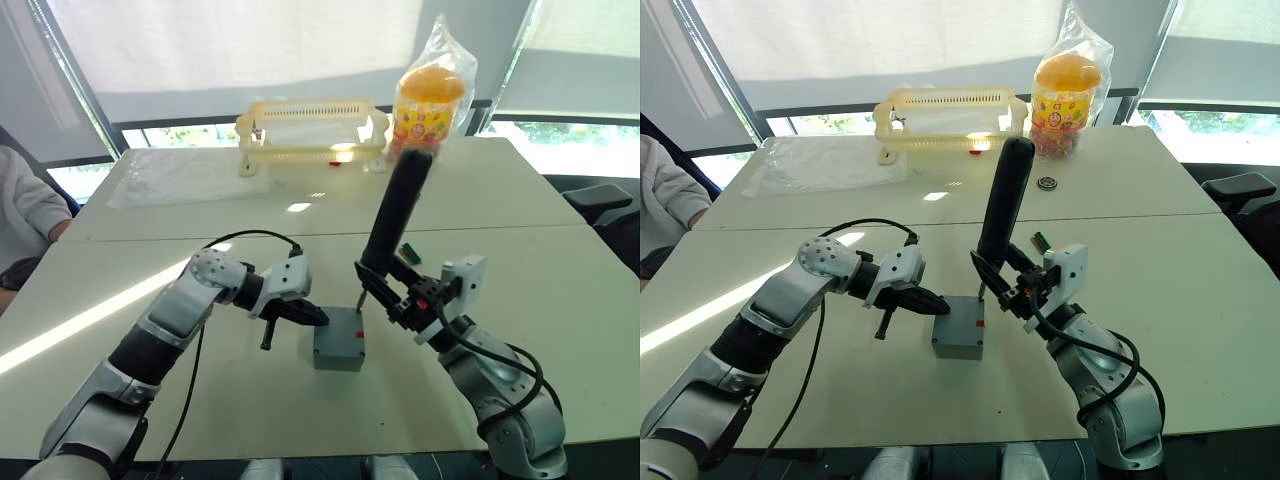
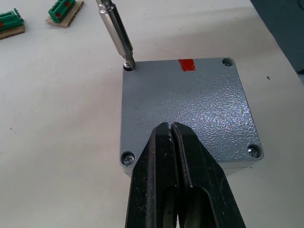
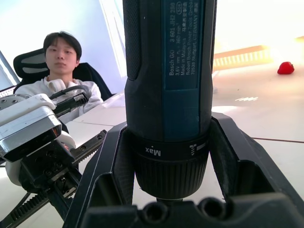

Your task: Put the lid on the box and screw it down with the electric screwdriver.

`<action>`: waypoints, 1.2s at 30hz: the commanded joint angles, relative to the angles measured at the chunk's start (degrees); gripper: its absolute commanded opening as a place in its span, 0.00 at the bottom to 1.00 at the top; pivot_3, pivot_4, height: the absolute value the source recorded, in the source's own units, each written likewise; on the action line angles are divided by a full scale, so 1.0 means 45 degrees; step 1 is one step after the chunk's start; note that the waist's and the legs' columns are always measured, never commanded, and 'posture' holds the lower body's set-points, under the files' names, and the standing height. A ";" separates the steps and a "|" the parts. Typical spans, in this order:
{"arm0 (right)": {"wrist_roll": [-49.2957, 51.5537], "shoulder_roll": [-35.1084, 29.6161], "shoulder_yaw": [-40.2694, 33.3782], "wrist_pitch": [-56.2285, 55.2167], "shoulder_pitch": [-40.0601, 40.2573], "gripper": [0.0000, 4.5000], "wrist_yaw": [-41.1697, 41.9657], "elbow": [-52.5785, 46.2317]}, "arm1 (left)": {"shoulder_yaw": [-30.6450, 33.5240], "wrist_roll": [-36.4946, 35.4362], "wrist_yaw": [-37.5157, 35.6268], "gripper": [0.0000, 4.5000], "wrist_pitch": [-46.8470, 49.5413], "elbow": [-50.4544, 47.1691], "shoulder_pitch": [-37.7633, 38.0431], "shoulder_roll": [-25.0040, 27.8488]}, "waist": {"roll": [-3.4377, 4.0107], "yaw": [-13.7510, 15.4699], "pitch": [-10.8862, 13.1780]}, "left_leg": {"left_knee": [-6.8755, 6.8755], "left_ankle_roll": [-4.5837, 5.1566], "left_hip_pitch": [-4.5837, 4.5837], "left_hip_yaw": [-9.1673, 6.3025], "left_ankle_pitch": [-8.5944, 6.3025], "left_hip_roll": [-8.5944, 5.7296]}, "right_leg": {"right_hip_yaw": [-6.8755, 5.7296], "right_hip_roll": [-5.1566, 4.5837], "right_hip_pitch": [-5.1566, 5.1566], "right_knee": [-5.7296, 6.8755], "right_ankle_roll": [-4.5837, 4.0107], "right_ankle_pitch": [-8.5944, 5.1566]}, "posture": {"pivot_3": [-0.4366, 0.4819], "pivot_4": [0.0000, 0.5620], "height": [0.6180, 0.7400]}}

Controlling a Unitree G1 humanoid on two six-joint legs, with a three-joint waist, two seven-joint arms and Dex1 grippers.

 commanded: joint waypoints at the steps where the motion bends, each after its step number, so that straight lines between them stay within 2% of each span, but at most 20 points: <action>1: 0.0137 -0.0020 -0.0103 -0.0581 -0.0100 0.40 0.0078 -0.0420 | -0.0337 0.0444 0.0000 0.00 0.0227 0.0205 0.0130 0.0133 | 0.0000 0.0000 0.0000 | 0.0000 0.0000 0.0000 0.0000 0.0000 0.0000 | 0.0000 0.0000 0.0000 0.0000 0.0000 0.0000 | 0.48 0.27 1.00; 36: 0.0846 -0.0262 -0.0451 -0.0431 -0.0199 0.40 -0.0414 -0.0968 | -0.0443 0.0530 -0.0045 0.00 0.0109 0.0238 0.0138 0.0139 | -0.0001 0.0001 0.0000 | 0.0000 0.0000 0.0000 -0.0002 0.0000 0.0000 | -0.0001 0.0000 0.0002 -0.0002 0.0000 0.0000 | 0.48 0.27 1.00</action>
